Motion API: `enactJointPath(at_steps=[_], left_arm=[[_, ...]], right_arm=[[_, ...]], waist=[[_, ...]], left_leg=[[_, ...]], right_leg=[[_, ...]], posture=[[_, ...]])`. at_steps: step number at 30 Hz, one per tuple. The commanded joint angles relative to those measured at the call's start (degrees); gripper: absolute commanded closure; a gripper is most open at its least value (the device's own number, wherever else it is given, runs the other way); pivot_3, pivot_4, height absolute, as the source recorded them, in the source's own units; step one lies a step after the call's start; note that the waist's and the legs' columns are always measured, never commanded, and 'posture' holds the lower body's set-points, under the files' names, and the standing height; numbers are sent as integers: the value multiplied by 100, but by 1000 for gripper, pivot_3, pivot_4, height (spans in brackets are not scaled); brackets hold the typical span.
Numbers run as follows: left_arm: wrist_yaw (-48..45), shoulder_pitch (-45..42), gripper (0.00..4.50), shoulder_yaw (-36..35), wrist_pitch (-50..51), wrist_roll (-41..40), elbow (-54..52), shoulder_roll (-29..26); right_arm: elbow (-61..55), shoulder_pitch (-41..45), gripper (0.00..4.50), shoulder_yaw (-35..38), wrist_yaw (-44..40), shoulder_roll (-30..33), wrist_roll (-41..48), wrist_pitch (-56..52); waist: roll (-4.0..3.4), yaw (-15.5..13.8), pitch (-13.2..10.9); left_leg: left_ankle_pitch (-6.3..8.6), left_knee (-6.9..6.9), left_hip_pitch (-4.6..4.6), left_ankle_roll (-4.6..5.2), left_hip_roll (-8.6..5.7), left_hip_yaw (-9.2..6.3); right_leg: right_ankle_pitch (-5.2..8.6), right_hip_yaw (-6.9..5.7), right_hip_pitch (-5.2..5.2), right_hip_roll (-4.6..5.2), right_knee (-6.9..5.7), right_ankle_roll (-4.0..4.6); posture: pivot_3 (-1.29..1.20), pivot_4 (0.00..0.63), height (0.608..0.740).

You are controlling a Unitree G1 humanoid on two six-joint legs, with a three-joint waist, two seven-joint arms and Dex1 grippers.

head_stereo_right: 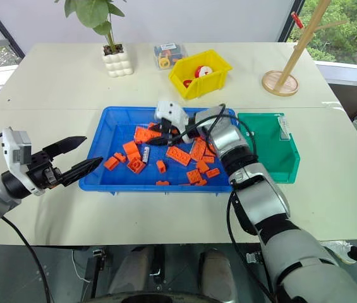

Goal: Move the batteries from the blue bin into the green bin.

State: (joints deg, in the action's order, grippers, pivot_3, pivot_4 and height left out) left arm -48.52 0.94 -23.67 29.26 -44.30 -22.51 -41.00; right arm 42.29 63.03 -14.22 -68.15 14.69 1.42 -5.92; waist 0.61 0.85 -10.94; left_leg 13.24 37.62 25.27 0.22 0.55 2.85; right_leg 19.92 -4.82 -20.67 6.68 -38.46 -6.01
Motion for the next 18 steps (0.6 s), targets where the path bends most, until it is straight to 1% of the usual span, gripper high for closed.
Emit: enactJointPath(at_steps=[1, 4, 7, 8, 10, 11, 13, 15, 18], left_arm=[[-43, -99, 0, -19, -137, 10, -14, 0], [-54, -170, 0, 53, -152, 40, 45, 13], [-63, -231, 0, 105, -152, 48, 72, 14], [-65, -247, 0, 112, -153, 49, 83, 10], [-62, -266, 0, 123, -159, 46, 94, 4], [-58, -270, 0, 128, -162, 45, 94, 2], [-41, -265, 0, 117, -149, 25, 71, -9], [-30, -245, 0, 91, -132, 7, 47, -25], [-21, -200, 0, 50, -114, -12, 17, -47]], right_arm=[[64, 137, 2941, 148, -25, 353, -58, 174], [531, 164, 2941, 15, 143, 613, -367, 531], [1003, 208, 2941, -23, 361, 675, -570, 798], [1185, 238, 2941, -1, 551, 656, -636, 913], [1516, 307, 2181, 31, 967, 605, -778, 1149], [1639, 334, 1892, 23, 1108, 592, -845, 1262], [1815, 370, 882, 15, 1330, 541, -948, 1456], [1914, 430, 24, 56, 1574, 482, -1010, 1591], [1839, 534, 24, 257, 1390, 385, -791, 1496]], waist=[[1, -10, 0], [1, 5, 0], [1, 28, 0], [1, 40, 0], [1, 56, 0], [1, 61, 0], [1, 69, 0], [0, 87, 0], [0, 104, 0]], left_leg=[[0, 0, 0, 0, 0, 0], [0, 0, 0, 0, -1, 1], [-1, -9, 0, 0, -1, 7], [-2, -13, 0, -2, 0, 9], [-6, -24, -1, -9, 1, 14], [-7, -27, -1, -10, 1, 14], [-8, -29, -1, -11, 2, 15], [-9, -29, -1, -12, 2, 14], [-11, -29, -1, -14, 1, 13]], right_leg=[[0, 0, 1, 0, 0, 0], [0, 0, 0, 1, 1, 0], [0, 2, -4, 1, 1, 0], [0, 3, -6, 1, 1, 0], [0, 3, -12, 1, 3, 0], [0, 3, -13, 1, 3, 0], [0, 3, -16, 1, 3, 0], [0, 3, -15, 1, 4, 0], [0, 3, -13, 1, 4, 0]], posture=[[0, 150, 739], [0, 150, 739], [0, 150, 739], [0, 150, 739], [0, 150, 739], [0, 150, 739], [0, 150, 739], [0, 150, 739], [0, 150, 739]])
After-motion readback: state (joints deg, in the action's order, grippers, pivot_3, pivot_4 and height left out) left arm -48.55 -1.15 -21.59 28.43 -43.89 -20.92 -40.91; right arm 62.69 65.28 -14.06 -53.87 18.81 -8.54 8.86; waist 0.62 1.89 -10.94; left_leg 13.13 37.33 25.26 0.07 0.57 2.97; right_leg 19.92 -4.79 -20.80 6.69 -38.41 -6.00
